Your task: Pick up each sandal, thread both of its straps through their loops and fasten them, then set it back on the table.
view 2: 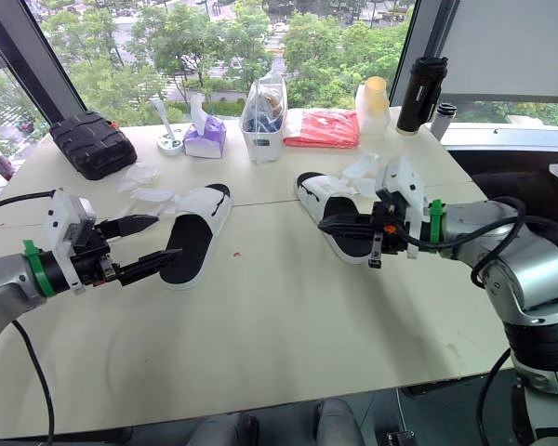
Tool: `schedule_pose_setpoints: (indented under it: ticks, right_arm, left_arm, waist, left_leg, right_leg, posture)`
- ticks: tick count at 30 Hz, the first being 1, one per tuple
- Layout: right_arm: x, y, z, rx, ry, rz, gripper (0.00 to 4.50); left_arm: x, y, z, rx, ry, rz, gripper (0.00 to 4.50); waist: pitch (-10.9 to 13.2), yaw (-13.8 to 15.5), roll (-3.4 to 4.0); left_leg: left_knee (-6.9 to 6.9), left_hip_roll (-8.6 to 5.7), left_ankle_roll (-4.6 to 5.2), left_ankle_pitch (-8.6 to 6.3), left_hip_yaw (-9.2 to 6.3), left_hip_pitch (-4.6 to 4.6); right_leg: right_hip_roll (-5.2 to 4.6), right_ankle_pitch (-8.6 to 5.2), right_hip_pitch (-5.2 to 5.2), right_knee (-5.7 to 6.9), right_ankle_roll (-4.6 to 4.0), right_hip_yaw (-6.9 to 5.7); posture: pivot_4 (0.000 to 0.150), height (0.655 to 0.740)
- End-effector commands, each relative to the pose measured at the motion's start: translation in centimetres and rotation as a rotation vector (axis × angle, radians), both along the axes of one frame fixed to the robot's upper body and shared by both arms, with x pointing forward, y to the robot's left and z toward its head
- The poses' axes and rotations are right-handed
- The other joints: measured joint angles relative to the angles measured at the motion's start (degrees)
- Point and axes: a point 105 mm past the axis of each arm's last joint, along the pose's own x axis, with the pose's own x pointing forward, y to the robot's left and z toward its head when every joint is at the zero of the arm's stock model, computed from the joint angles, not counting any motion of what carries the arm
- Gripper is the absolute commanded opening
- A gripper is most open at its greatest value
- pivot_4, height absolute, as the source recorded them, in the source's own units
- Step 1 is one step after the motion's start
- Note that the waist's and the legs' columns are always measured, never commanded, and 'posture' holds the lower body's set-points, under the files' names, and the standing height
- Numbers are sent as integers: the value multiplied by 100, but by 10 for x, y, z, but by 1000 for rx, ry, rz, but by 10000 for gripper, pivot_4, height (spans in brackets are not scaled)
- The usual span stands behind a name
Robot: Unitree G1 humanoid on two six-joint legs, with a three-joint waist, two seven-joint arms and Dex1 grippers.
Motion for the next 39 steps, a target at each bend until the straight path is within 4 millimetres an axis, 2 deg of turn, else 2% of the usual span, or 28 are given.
schedule_pose_setpoints:
  ticks: [1,28,31,34,36,39]
  right_arm:
    - [-1,3,11,9,-49,17,0]
    - [2,2,8,12,-59,6,0]
    - [7,0,7,13,-78,-18,0]
    - [20,-3,7,-2,-111,-85,0]
    - [42,-12,2,-69,-182,-195,5448]
    - [81,-23,-5,-191,-319,-351,17880]
  left_arm:
    - [-6,-4,10,24,-45,-21,44091]
    - [-2,-3,11,41,-64,-2,44091]
    - [-1,-2,11,44,-67,-2,44091]
    - [0,-3,10,43,-68,-1,44091]
    - [1,-4,9,42,-69,3,45000]
    - [3,-7,6,40,-69,2,45000]
  waist:
    - [0,0,0]
    - [0,0,0]
    - [0,0,0]
    - [0,-1,0]
    - [0,-9,0]
    - [0,-27,0]
  left_leg:
    - [0,0,0,0,0,0]
    - [0,0,0,0,0,0]
    - [0,0,0,0,0,0]
    - [0,-1,0,0,1,0]
    - [0,-1,0,0,1,0]
    - [0,-7,-2,1,8,3]
  right_leg:
    - [0,0,0,0,0,0]
    - [0,0,0,0,0,0]
    - [0,0,0,0,0,0]
    - [0,0,0,0,0,0]
    - [0,0,0,0,0,0]
    - [0,0,-1,0,0,0]
  posture:
    - [1500,7400]
    - [1500,7400]
    - [1500,7400]
    - [1500,7400]
    - [1500,7400]
    - [1500,7400]
